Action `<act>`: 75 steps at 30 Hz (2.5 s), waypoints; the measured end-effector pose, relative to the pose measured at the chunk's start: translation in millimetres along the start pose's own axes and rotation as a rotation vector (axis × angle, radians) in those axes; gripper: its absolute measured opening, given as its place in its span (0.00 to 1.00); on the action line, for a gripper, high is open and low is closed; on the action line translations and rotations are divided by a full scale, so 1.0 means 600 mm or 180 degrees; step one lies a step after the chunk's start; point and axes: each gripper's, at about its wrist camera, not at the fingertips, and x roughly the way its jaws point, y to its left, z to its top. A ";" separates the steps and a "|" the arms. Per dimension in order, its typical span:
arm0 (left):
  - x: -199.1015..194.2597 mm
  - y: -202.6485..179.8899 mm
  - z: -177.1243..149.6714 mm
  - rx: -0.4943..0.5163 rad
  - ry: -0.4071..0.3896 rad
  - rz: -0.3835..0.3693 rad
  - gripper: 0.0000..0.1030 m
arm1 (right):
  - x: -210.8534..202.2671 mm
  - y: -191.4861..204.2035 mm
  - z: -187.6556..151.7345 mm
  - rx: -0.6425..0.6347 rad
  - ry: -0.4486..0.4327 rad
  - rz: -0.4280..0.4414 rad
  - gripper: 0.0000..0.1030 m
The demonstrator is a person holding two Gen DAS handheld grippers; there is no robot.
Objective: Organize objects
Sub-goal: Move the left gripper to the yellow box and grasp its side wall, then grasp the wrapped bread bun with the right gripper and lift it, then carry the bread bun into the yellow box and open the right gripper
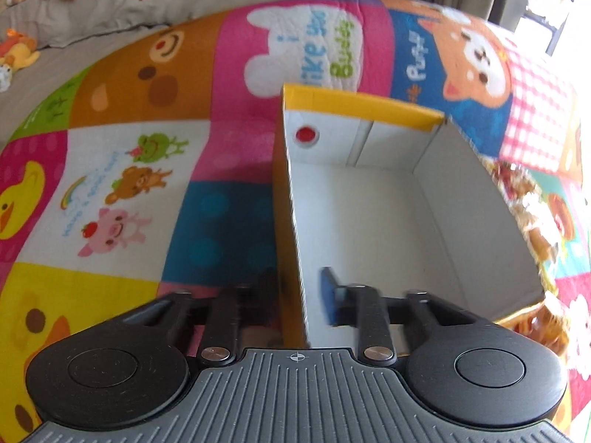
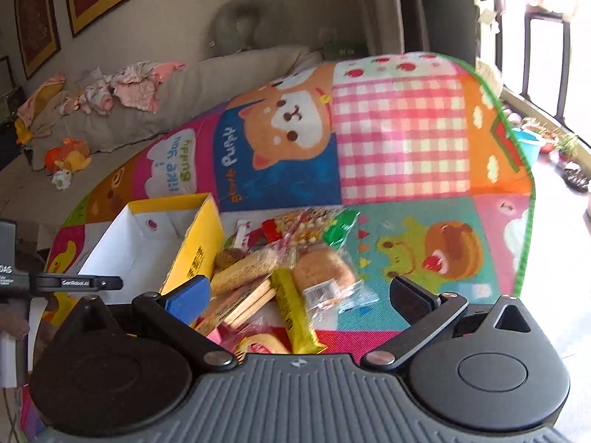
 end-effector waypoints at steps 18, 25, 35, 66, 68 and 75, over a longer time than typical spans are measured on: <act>0.006 -0.019 0.000 0.0265 -0.0113 0.0114 0.09 | 0.120 0.082 -0.105 -0.0944 0.0680 0.0298 0.79; 0.007 -0.020 -0.001 0.0203 -0.0105 0.0095 0.09 | 0.060 0.070 -0.114 -0.0850 0.0696 0.0142 0.55; 0.010 -0.016 -0.003 0.0040 -0.0078 0.0066 0.09 | -0.052 0.100 -0.018 -0.0634 0.0285 0.0380 0.54; 0.017 -0.005 -0.003 -0.0124 -0.0047 -0.0026 0.10 | 0.087 0.037 0.050 0.0171 0.0156 -0.0093 0.74; 0.017 -0.006 -0.003 -0.0121 -0.0045 -0.0019 0.10 | 0.093 0.026 0.038 0.0213 0.0210 -0.0110 0.74; 0.017 -0.007 -0.003 -0.0103 -0.0043 -0.0008 0.10 | 0.123 0.017 0.016 0.0413 0.0411 0.0066 0.74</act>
